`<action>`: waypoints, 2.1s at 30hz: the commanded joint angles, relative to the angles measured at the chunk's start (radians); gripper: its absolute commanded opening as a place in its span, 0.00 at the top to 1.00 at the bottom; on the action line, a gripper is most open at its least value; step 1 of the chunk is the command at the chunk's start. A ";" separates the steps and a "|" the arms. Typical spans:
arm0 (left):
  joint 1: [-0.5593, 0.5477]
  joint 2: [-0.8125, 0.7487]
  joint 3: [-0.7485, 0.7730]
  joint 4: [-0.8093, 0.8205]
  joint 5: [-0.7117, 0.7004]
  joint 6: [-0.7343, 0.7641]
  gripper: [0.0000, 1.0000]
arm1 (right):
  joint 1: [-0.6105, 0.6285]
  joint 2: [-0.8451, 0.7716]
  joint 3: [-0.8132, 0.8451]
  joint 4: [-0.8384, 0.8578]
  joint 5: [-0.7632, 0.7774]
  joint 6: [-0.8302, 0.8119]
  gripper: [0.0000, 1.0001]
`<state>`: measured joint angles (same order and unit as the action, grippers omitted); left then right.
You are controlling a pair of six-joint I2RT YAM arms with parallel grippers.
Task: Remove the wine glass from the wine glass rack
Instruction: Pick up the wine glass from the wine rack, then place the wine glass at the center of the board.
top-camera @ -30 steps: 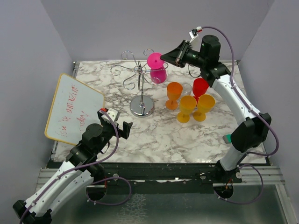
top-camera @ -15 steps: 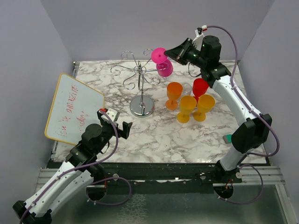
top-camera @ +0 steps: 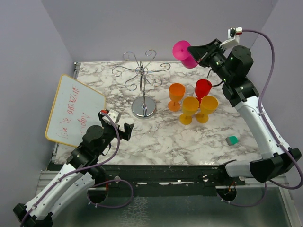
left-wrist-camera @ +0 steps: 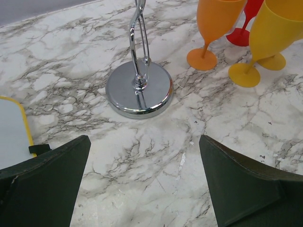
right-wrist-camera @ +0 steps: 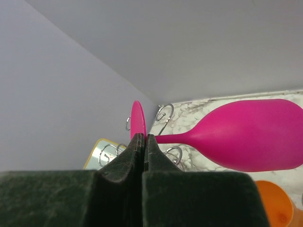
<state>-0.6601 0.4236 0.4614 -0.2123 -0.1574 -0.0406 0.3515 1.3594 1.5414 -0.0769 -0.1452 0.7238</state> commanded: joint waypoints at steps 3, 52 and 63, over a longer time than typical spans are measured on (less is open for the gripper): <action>0.006 0.003 0.009 0.007 0.018 0.002 0.01 | 0.000 -0.054 -0.057 -0.028 -0.003 -0.057 0.99; 0.008 0.135 0.227 0.263 0.712 -0.476 0.11 | 0.410 -0.286 -0.343 -0.310 -0.356 -0.397 0.99; 0.008 0.255 0.186 0.392 0.844 -0.574 0.31 | 0.437 -0.286 -0.368 -0.283 -0.363 -0.395 0.99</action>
<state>-0.6556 0.6807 0.6643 0.0666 0.6060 -0.5495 0.7769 1.0744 1.1870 -0.4004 -0.5236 0.3321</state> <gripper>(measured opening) 0.732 0.023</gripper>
